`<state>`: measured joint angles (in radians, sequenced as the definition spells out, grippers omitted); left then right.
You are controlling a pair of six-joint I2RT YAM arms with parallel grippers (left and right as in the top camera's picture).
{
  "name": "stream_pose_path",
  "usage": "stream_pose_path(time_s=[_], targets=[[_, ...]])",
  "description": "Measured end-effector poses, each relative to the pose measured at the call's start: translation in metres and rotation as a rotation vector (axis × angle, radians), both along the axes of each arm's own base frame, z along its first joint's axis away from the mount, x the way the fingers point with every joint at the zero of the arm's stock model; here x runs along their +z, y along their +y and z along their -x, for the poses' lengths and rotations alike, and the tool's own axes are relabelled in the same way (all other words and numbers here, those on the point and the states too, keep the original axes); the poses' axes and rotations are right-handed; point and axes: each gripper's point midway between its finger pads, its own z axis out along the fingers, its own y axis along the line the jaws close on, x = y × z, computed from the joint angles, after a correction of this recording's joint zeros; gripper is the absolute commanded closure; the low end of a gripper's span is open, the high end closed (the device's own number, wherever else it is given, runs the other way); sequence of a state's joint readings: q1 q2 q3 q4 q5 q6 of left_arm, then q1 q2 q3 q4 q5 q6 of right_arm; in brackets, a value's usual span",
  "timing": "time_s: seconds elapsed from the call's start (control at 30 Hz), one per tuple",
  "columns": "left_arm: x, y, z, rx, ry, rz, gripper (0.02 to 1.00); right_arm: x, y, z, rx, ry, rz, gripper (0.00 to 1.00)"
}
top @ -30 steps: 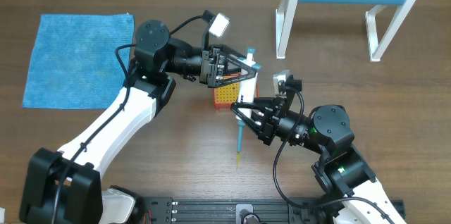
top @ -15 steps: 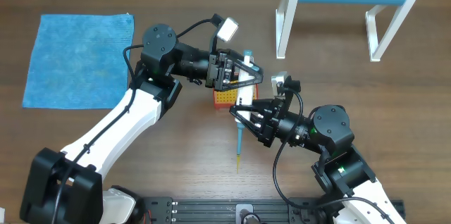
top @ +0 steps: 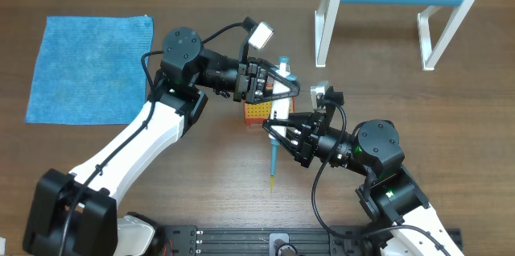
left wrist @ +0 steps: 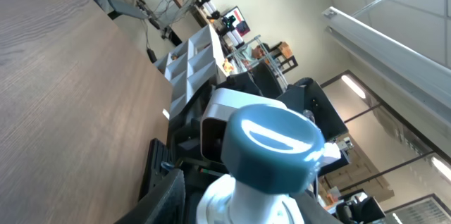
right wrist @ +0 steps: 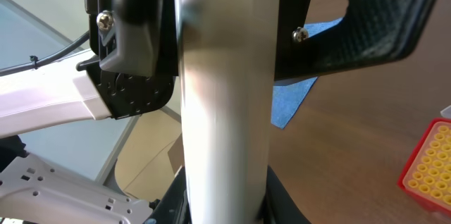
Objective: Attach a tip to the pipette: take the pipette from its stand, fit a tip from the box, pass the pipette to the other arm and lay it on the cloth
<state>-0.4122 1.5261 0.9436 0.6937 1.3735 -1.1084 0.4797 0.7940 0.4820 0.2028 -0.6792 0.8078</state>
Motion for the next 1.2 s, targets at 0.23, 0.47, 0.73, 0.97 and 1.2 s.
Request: stream_pose_path(time_s=[0.23,0.47,0.73,0.97,1.2], targets=[[-0.001,0.002,0.0,-0.007,0.002,-0.002,0.623,-0.007,0.002,-0.004,0.001,0.017,0.013,0.921],[-0.004,0.015,-0.01,0.011,0.008,-0.008,0.623,-0.012,0.006,-0.01,0.01,0.015,0.021,0.921],[-0.004,0.016,-0.009,0.005,0.011,-0.01,0.991,-0.006,0.006,-0.015,0.0,-0.014,0.004,0.921],[-0.003,0.019,-0.006,-0.021,-0.075,0.008,0.991,-0.003,0.008,-0.01,0.028,0.018,-0.021,0.921],[-0.004,0.018,-0.005,-0.023,-0.028,-0.004,0.989,-0.006,0.005,-0.016,-0.002,0.011,-0.005,0.119]])
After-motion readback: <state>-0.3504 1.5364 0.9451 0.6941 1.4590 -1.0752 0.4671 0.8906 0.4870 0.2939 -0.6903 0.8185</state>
